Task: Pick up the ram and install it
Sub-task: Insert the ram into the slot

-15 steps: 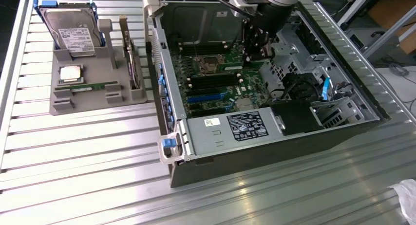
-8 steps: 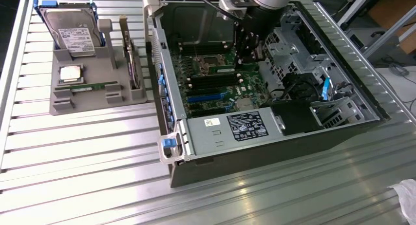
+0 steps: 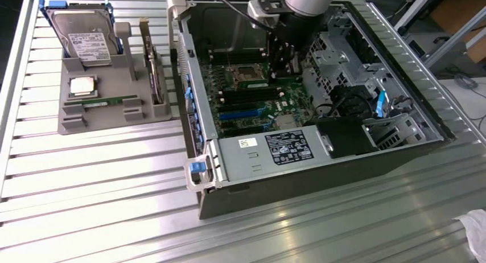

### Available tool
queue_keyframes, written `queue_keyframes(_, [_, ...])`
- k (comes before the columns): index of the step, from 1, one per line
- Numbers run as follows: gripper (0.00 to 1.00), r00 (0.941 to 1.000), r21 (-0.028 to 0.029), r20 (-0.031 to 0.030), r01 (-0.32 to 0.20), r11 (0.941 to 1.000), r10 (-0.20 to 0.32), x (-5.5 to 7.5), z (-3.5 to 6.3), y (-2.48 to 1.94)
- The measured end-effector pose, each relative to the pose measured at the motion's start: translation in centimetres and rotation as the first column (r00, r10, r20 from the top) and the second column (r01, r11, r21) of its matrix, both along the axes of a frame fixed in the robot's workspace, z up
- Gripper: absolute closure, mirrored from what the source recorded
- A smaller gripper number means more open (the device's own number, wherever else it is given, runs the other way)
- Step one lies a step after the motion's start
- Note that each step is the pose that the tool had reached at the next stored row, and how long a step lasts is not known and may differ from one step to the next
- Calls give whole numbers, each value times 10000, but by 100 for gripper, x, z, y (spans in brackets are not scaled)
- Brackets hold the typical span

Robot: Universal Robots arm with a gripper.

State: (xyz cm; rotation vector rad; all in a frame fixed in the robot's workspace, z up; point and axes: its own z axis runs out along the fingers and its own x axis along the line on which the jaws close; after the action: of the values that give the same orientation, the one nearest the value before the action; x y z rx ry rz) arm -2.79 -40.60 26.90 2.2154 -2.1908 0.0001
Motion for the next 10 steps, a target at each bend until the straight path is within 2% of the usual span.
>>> queue_keyframes(10, [88,10000,-6,0,0,10000,0,-95,-105,0])
